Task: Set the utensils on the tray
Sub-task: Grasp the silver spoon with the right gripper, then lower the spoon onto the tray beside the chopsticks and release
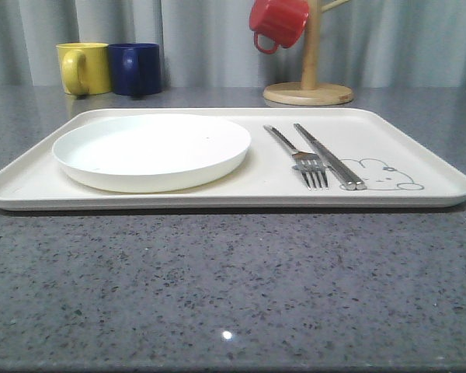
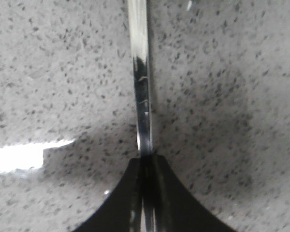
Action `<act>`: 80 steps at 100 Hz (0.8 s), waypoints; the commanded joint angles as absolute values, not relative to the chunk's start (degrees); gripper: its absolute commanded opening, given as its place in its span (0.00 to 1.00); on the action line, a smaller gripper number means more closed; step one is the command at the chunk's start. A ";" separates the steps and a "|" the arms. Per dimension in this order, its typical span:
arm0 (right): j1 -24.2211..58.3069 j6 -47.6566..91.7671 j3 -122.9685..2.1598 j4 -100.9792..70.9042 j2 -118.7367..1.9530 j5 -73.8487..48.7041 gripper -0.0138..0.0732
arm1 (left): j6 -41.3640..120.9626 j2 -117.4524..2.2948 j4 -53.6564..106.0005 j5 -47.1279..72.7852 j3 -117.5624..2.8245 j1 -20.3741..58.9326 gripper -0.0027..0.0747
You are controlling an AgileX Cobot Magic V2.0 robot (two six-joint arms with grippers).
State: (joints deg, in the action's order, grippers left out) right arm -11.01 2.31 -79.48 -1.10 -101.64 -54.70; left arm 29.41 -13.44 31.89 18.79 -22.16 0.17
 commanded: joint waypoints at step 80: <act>17.62 -15.91 -80.78 -2.80 -94.75 -49.92 0.10 | 29.29 -13.88 32.97 15.30 -23.66 0.07 0.01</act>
